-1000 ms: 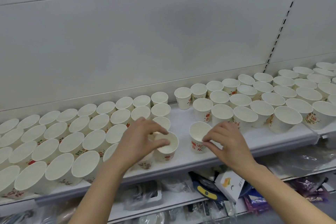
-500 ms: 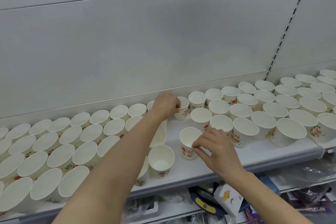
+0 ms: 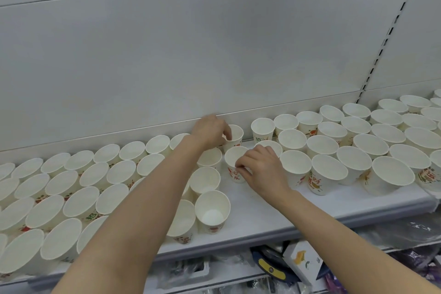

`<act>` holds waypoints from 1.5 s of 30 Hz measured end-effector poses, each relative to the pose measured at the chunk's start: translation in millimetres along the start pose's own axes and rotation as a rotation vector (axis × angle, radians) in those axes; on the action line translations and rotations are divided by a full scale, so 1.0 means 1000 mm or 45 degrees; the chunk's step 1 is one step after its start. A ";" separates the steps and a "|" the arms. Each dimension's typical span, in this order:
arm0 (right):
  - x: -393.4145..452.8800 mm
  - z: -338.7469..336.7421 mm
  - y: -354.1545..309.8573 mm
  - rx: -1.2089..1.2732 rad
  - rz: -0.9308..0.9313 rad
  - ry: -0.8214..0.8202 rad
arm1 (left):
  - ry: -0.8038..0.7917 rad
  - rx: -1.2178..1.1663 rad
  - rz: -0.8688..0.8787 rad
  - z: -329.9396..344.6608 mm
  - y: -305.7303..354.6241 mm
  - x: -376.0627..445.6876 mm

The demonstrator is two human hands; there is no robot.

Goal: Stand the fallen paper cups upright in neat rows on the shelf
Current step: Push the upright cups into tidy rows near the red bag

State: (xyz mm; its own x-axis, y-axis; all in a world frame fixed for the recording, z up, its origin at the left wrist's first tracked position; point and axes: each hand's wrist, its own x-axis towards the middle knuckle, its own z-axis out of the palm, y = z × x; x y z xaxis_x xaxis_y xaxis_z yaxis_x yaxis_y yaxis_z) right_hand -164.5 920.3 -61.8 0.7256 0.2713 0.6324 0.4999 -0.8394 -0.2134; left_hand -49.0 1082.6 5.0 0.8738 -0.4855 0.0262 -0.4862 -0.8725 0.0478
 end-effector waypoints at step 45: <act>-0.060 -0.095 0.059 -0.028 0.299 0.201 | 0.225 -0.077 0.136 0.016 0.035 -0.071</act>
State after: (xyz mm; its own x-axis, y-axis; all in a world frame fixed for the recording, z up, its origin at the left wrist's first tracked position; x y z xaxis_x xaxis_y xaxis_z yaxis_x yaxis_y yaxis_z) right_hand -223.2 809.5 -41.7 0.7368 -0.0068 0.6761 0.3153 -0.8811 -0.3525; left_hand -128.1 1085.4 -11.3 0.8066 -0.5529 0.2090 -0.5795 -0.8093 0.0954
